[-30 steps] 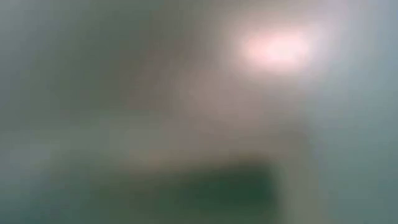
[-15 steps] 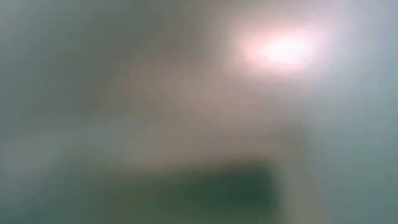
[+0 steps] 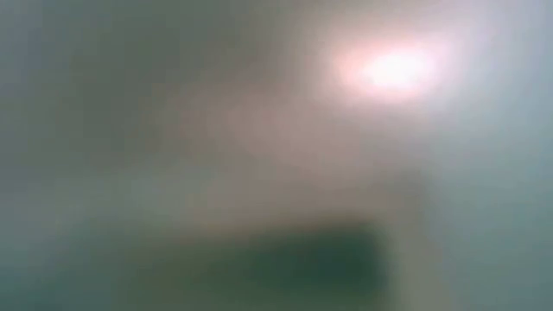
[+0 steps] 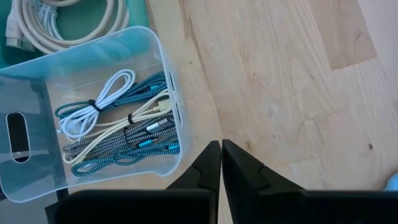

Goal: Pick & Place USB Port
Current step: Adjust the bins

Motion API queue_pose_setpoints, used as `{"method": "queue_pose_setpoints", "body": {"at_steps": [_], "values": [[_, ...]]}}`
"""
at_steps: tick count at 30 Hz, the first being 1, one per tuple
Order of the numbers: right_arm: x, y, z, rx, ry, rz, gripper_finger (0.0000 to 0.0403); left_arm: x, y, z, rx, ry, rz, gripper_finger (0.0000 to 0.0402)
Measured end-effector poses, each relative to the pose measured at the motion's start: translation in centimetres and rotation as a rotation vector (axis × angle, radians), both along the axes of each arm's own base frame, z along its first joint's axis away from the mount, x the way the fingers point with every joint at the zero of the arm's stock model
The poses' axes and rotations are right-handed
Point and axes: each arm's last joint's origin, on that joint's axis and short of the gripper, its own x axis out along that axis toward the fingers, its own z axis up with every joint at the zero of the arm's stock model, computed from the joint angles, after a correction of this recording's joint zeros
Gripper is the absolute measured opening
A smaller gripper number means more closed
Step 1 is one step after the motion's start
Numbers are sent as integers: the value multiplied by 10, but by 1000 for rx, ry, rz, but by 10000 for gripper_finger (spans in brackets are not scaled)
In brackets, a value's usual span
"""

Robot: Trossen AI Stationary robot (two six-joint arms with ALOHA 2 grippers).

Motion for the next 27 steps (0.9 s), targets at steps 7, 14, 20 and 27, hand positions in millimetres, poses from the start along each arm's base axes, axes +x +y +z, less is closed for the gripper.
{"method": "queue_pose_setpoints", "body": {"at_steps": [7, 14, 20, 27], "values": [[0, 0, 0, -1, -1, 3, 6, -3, -18, -10, -18, -10, 39, 0], [0, 0, 0, 3, 1, -2, 6, -3, -18, -10, -4, -27, 57, 0], [0, 0, 0, 7, 1, -10, 6, 1, -16, -10, 5, -57, 69, 0], [0, 0, 0, 14, 0, -20, 6, 3, -15, -10, 16, -70, 60, 0]]}}
